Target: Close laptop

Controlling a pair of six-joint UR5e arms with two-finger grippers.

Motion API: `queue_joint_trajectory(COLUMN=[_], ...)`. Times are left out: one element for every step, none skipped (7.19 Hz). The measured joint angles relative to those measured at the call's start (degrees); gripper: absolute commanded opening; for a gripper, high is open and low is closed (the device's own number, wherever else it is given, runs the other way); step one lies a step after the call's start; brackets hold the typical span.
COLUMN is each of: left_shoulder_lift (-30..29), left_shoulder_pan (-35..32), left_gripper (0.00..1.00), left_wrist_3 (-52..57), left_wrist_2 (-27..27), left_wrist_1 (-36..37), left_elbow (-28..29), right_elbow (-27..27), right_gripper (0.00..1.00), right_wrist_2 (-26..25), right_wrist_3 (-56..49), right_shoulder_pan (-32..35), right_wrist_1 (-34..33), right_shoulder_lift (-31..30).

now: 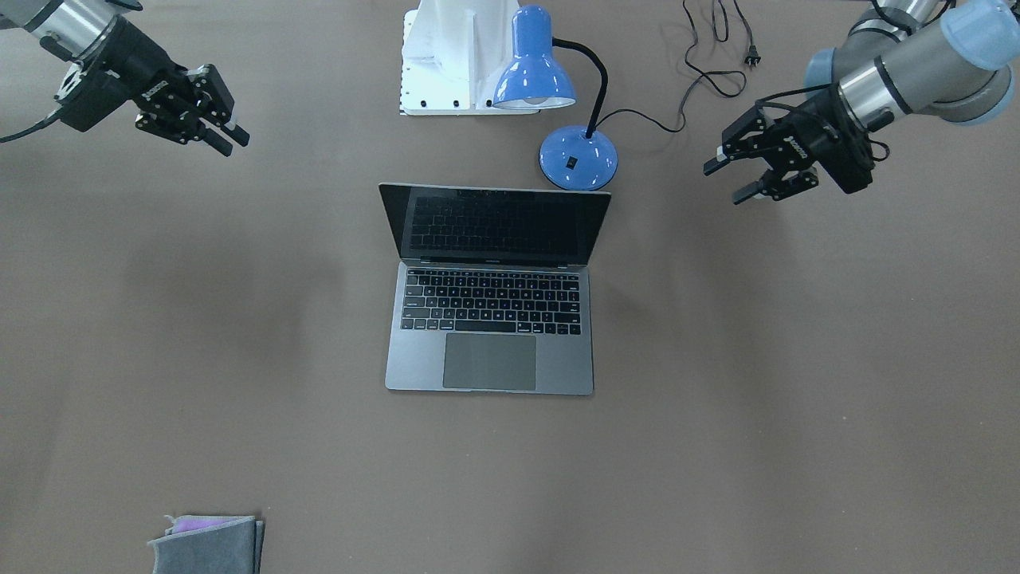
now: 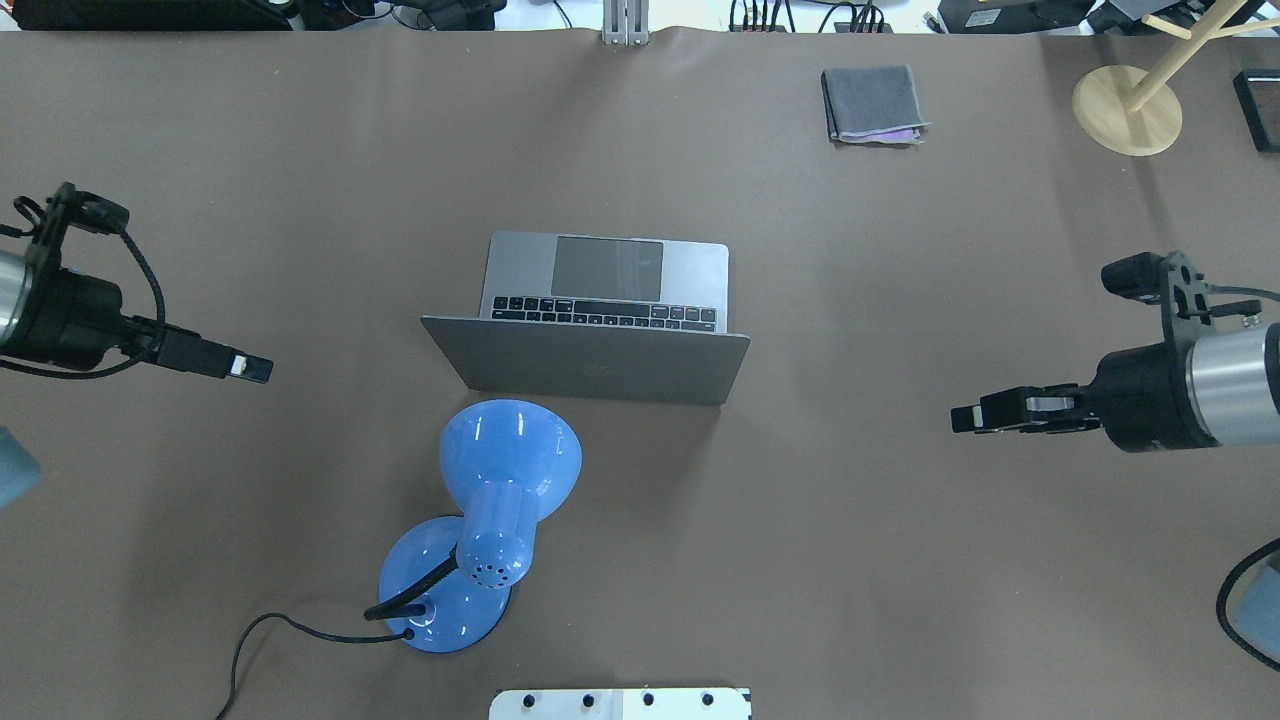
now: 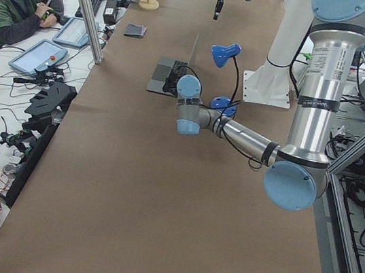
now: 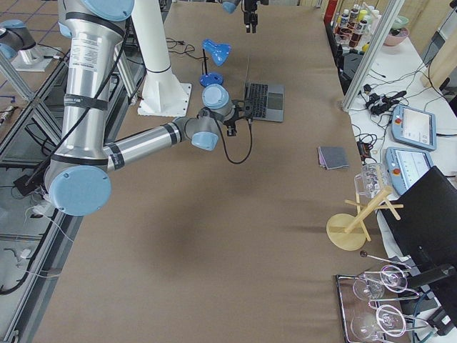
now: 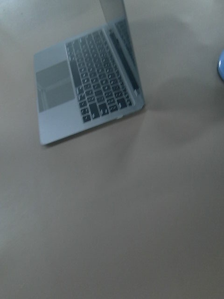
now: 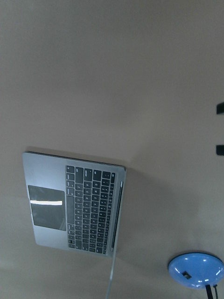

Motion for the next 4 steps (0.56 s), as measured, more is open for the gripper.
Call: queue_joint_trajectory(left_shoulder_lift=[-1.6,-3.6,-5.8,-7.6], left_shoulder_pan=[1.9,3.5,4.8,6.5], left_gripper=[0.0,0.0,0.0,0.0], left_wrist_3=[-4.6,-8.8,-12.2,-14.8], left_wrist_2=[0.1,0.2,0.7,2.3], left_wrist_1=[-1.6,-2.2,-2.4,-2.4], left_elbow=[-0.4,-0.8,-0.9,-0.9], right_elbow=[1.1,1.5,1.6,1.6], right_gripper=[0.0,0.0,0.0,0.0], right_wrist_2=[-3.5,-7.3,-11.3,-14.7], right_wrist_3=[2.9,5.7,7.5,8.9], right_shoulder_pan=[-3.5,-6.8,-9.7,-11.8], right_wrist_1=[0.0,-0.2,-1.0,-3.5], right_shoulder_lift=[1.3,3.6,5.8,8.6])
